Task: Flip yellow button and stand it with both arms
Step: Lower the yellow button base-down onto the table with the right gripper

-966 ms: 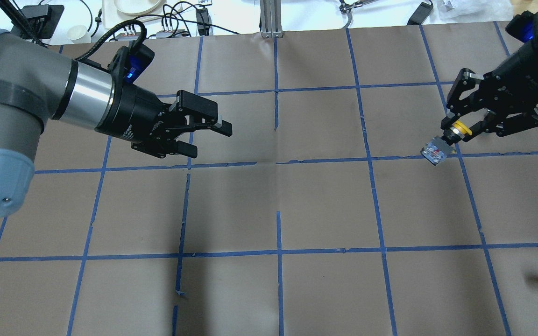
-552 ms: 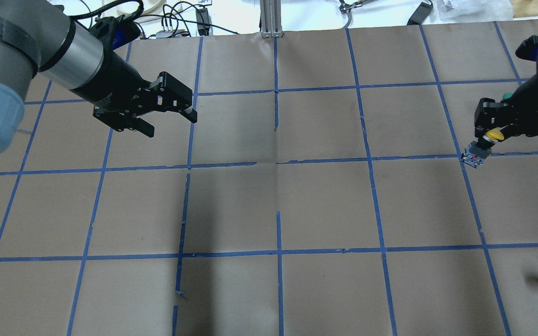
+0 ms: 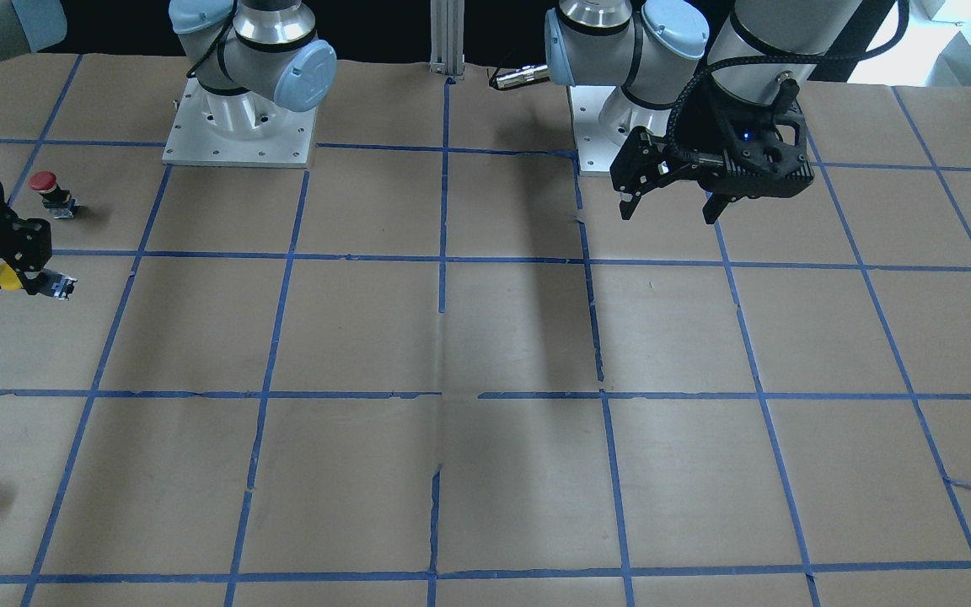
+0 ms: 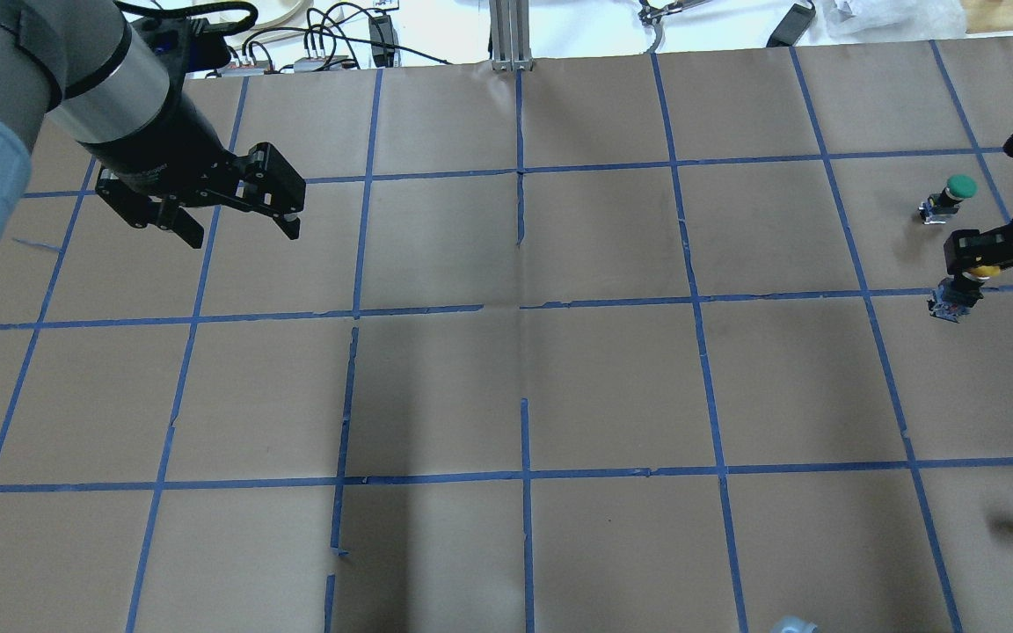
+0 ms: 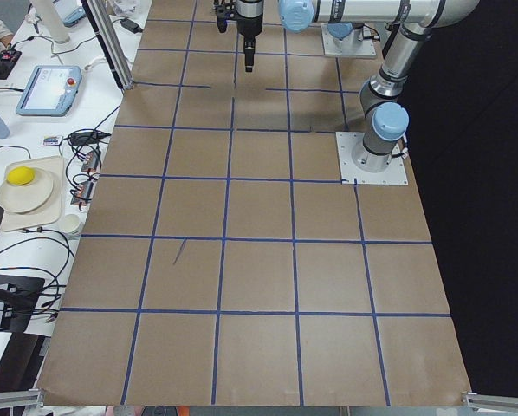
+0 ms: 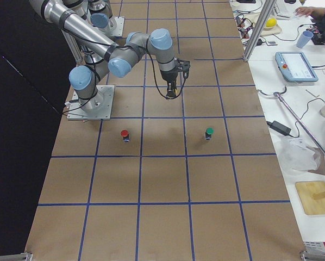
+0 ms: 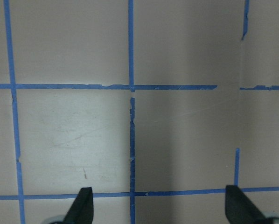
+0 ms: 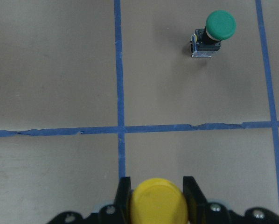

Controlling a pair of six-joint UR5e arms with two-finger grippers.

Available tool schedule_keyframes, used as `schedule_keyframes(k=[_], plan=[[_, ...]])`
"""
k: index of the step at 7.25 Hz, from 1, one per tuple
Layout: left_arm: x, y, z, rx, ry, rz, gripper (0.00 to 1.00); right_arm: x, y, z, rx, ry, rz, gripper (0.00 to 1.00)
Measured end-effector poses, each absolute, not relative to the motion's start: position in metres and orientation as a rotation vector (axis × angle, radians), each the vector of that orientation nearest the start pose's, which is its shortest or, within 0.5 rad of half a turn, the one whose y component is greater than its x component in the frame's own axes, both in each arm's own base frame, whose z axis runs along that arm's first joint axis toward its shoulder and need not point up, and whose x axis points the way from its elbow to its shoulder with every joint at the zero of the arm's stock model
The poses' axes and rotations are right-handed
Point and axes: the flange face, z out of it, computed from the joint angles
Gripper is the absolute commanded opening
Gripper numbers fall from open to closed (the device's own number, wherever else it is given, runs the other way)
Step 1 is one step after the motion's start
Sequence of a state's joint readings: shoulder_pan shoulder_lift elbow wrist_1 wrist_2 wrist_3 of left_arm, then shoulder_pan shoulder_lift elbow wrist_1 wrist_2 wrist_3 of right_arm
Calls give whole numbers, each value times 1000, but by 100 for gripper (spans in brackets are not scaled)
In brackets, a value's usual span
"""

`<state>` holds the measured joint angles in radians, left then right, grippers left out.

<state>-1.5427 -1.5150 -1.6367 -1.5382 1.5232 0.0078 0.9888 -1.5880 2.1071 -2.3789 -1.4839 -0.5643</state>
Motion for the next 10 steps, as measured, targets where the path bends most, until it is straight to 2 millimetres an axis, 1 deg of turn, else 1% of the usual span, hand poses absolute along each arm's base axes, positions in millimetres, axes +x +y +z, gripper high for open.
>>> schedule_keyframes(k=[1,2,3,4,5,7,10], plan=[[-124,-473,487,-29,3178,-40,100,-149,-468,307,-40,3211,-503,16],[-124,-473,487,-25,3170,-38,100,-171,-474,287,-70,3230,-530,16],[-123,-473,488,-12,3165,-38,100,-194,-475,269,-87,3238,-551,16],[-123,-472,488,10,3162,-39,100,-210,-473,257,-101,3226,-569,16],[-123,-473,487,28,3161,-37,100,-216,-471,252,-108,3211,-577,16],[-123,-473,486,40,3161,-34,100,-215,-462,241,-107,3196,-557,16],[-123,-475,485,41,3162,-35,100,-223,-454,235,-70,3194,-529,17]])
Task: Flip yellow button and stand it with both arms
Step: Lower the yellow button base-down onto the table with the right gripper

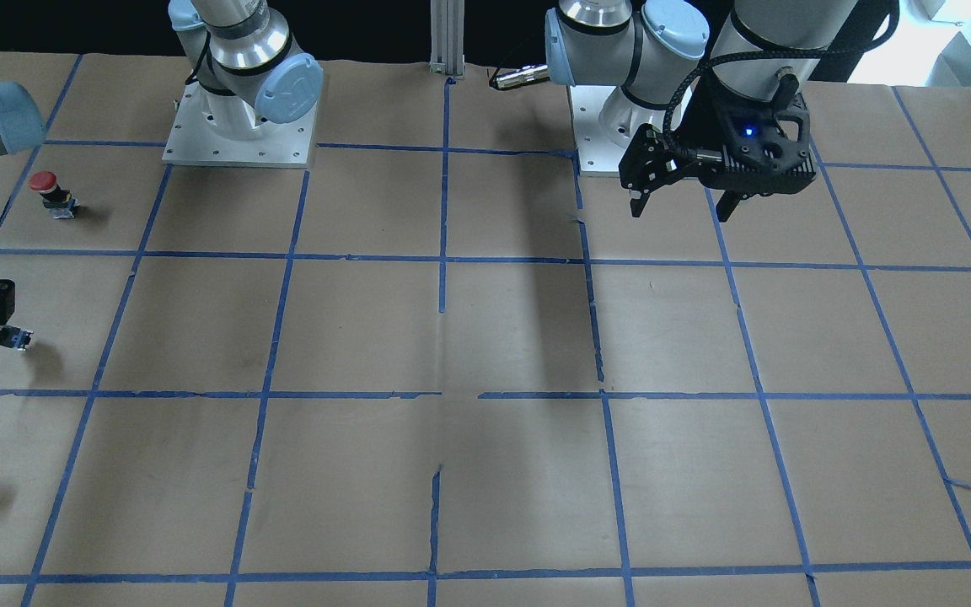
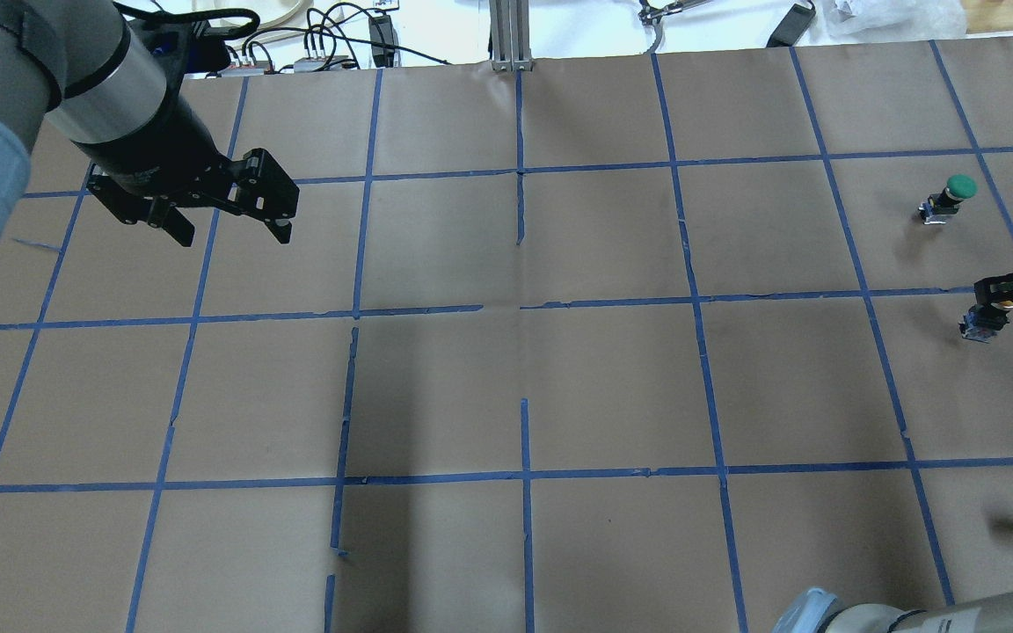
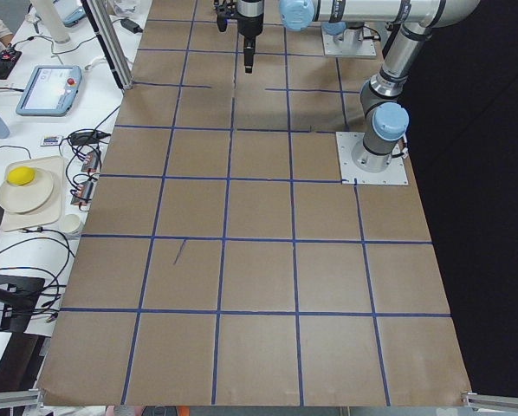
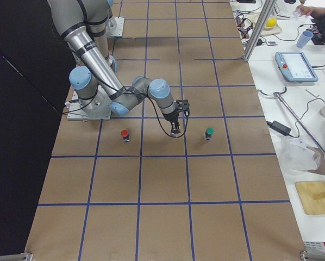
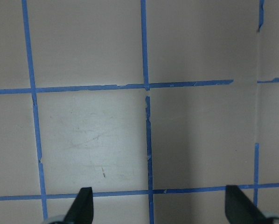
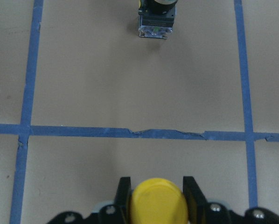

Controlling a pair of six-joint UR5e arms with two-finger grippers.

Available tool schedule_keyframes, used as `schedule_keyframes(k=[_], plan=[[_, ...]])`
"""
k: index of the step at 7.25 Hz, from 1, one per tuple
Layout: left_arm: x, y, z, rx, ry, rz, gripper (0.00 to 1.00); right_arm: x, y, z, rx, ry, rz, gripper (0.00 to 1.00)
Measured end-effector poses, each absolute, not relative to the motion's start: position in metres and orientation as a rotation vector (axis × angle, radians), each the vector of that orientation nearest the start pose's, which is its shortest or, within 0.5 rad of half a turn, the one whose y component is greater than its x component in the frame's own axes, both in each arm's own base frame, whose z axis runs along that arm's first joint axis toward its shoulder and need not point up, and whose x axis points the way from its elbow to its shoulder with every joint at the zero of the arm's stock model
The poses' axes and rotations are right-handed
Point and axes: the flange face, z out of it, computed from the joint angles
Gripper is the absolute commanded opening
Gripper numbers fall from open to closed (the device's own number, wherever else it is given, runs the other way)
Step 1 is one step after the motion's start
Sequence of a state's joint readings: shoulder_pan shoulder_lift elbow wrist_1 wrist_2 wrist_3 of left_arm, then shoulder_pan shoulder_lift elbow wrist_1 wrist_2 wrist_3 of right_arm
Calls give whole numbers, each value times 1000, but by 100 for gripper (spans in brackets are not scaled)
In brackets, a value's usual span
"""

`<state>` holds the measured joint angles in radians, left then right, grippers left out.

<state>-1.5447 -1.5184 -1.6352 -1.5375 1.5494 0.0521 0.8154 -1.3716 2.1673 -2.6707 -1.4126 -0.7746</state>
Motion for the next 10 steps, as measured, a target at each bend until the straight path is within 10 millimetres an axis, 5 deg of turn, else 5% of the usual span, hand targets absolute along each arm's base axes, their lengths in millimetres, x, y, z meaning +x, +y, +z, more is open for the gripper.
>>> schedule_keyframes(k=[3,5,6,8,10], plan=[[-123,-476,485,41,3162,-42,100,-218,-444,229,-57,3189,-504,20],[-122,-477,485,40,3161,-44,100,-225,-439,228,-29,3194,-499,38],[-122,-477,485,38,3161,-45,100,-229,-436,228,-11,3195,-499,40],[-120,-478,485,32,3163,-47,100,-233,-434,227,5,3191,-494,65],[-120,-478,485,31,3163,-47,100,-234,-433,225,9,3191,-488,66]])
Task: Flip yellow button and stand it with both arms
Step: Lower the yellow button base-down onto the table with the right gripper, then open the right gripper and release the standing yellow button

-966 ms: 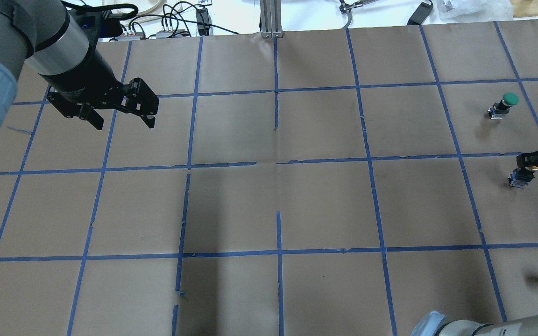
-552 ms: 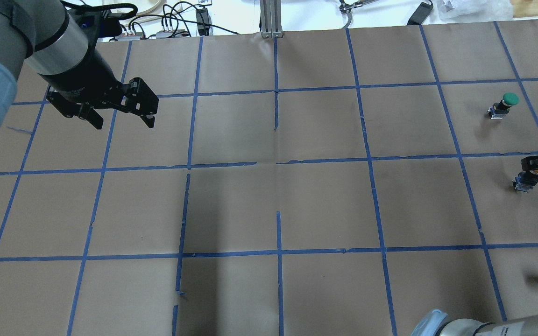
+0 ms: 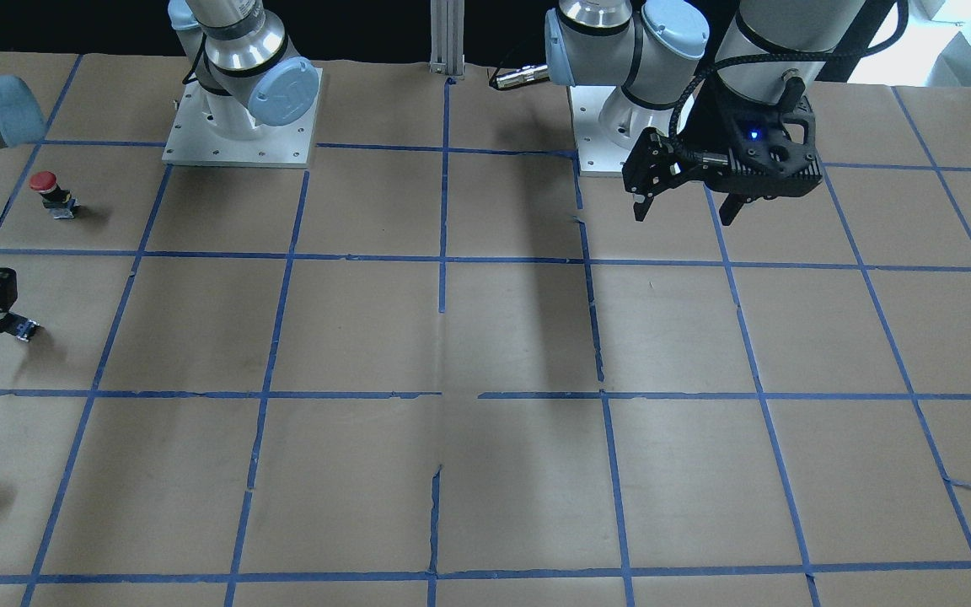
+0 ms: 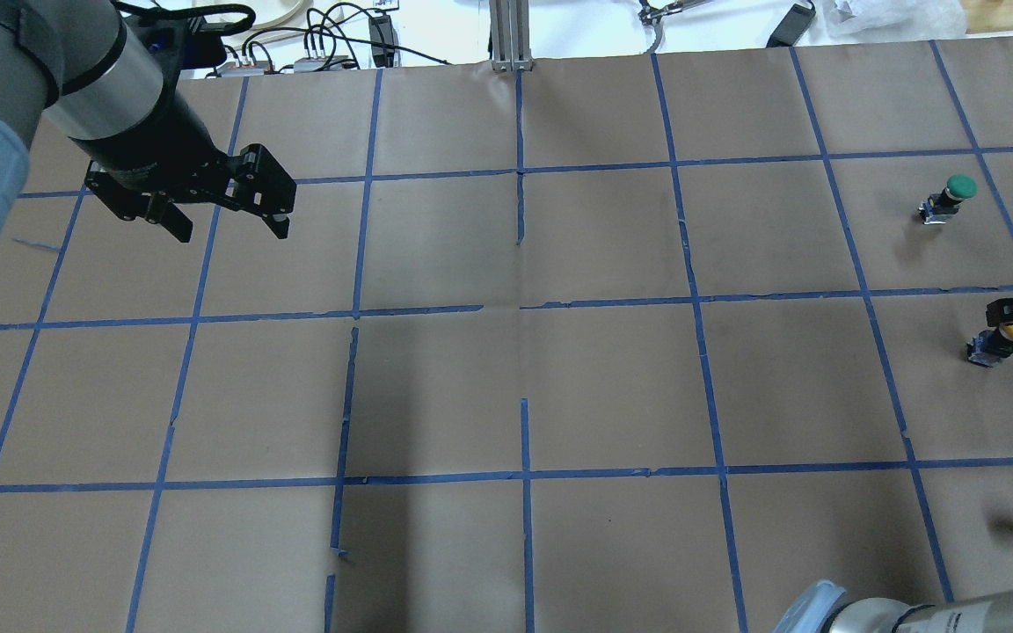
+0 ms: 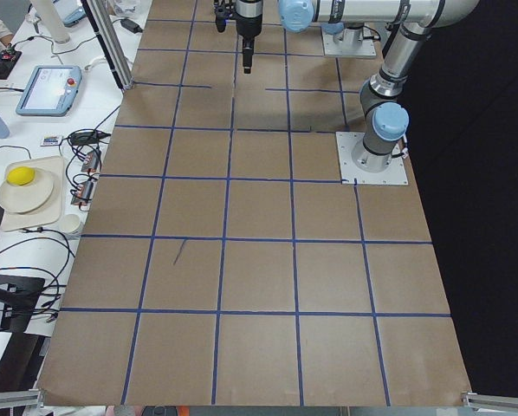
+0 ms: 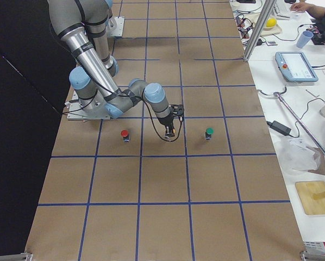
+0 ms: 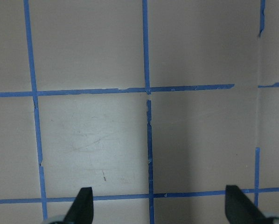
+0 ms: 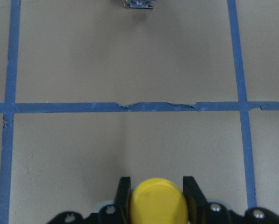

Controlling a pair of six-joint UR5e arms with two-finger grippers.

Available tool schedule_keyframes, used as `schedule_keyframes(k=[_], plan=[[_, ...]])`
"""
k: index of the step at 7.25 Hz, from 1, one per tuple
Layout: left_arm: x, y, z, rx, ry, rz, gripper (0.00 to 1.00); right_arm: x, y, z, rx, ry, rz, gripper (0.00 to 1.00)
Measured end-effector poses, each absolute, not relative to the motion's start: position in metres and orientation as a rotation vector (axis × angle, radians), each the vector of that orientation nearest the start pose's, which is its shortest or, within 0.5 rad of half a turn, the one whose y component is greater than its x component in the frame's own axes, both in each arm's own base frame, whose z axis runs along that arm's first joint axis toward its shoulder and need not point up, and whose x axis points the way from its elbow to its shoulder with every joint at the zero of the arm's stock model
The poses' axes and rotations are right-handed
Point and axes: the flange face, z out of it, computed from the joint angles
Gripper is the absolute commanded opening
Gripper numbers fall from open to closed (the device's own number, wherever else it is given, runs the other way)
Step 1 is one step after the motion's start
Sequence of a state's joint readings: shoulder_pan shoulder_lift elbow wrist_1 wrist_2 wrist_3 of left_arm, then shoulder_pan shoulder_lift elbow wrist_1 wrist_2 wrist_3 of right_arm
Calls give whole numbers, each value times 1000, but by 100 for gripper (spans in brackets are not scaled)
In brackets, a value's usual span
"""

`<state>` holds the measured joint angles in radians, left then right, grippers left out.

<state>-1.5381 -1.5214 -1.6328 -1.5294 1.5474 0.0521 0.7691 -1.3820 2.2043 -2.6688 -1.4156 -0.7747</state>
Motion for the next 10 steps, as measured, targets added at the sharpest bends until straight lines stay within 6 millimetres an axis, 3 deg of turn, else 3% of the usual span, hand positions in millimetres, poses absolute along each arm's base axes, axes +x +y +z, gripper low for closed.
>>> schedule_keyframes(k=[1,4,6,8,10], plan=[[-120,-478,486,32,3163,-48,100,-234,-433,225,10,3191,-484,68],[-120,-478,486,31,3164,-49,100,-235,-434,229,9,3196,-498,99],[-120,-478,486,31,3164,-49,100,-241,-444,244,11,3194,-517,100],[-120,-478,487,30,3164,-52,100,-253,-462,276,61,3142,-405,100],[-119,-479,487,29,3164,-54,100,-236,-480,332,148,3076,-270,100]])
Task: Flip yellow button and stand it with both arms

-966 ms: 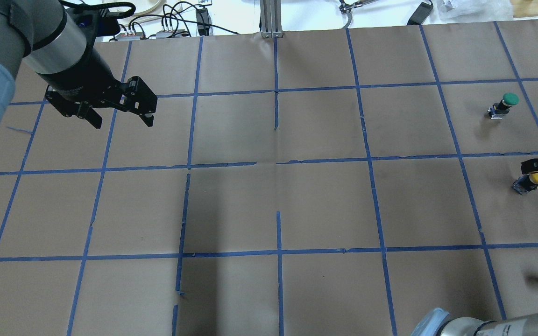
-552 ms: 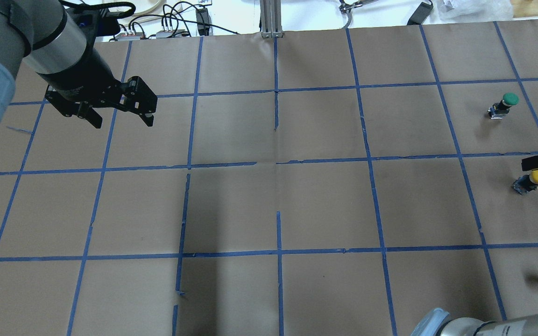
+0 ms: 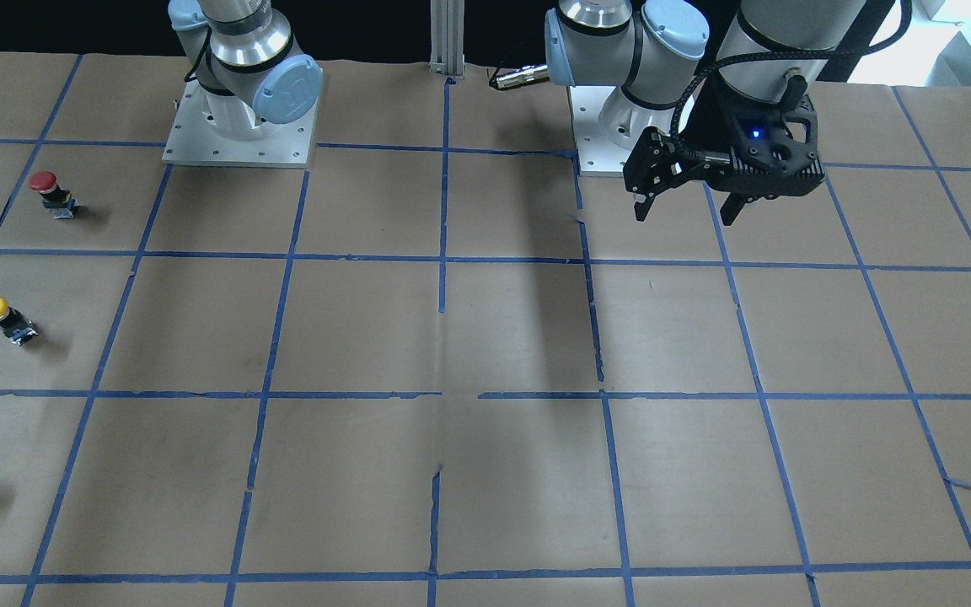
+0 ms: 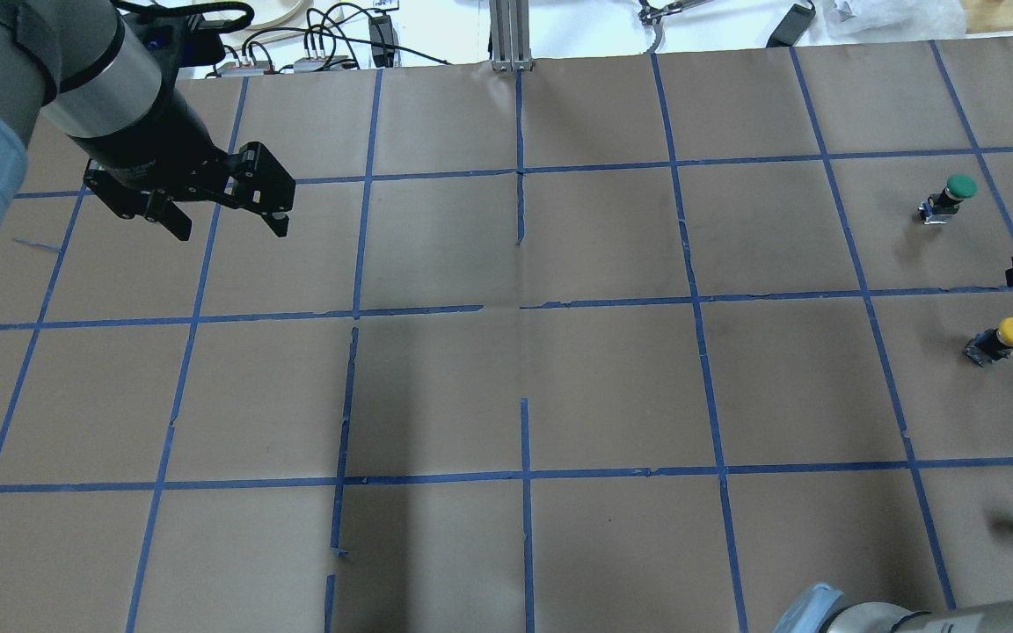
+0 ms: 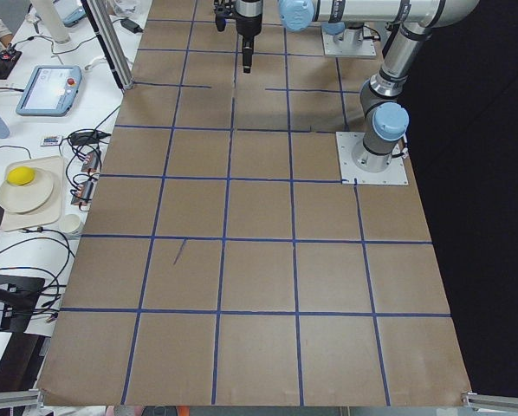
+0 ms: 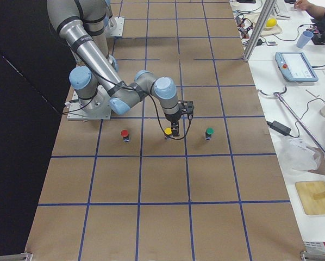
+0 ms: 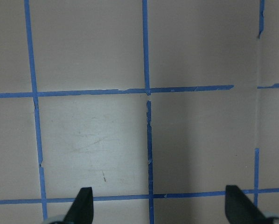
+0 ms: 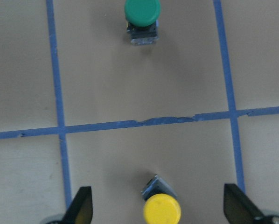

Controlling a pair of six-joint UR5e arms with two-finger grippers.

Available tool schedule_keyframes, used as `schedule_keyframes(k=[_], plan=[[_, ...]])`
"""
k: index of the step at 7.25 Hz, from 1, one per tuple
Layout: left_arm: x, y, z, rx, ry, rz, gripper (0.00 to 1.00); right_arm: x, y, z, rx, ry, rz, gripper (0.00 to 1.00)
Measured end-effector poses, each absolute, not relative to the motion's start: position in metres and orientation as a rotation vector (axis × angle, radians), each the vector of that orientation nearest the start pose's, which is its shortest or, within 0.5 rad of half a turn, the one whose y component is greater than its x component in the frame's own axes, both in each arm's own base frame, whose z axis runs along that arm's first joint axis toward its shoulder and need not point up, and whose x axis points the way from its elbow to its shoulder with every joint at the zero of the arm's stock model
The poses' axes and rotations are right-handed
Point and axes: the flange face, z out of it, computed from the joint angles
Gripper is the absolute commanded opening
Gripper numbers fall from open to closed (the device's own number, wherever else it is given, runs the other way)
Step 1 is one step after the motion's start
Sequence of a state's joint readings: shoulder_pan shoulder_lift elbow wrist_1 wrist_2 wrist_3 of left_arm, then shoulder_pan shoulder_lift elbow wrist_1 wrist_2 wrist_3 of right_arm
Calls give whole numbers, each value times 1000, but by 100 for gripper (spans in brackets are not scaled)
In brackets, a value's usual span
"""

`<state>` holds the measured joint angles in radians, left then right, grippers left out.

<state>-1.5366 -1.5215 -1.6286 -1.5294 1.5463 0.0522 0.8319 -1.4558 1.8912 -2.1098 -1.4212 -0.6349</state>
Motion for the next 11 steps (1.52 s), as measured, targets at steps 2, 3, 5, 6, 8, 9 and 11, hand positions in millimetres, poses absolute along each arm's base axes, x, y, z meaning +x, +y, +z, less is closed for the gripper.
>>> schedule_keyframes(k=[2,3,5,6,8,9,11], plan=[[-119,-479,488,29,3164,-55,100,-176,-481,384,194,3044,-109,100],[-119,-479,488,29,3164,-56,100,-133,-475,407,195,3047,-34,100],[-120,-478,488,29,3164,-55,100,-43,-450,448,232,3065,30,100],[-120,-479,488,29,3164,-55,100,-3,-437,464,261,3070,47,100],[-119,-479,488,28,3164,-55,100,54,-423,510,284,3114,15,100],[-119,-479,488,28,3164,-55,100,69,-420,523,272,3120,4,100],[-119,-479,488,27,3165,-55,100,101,-427,521,242,3130,5,100]])
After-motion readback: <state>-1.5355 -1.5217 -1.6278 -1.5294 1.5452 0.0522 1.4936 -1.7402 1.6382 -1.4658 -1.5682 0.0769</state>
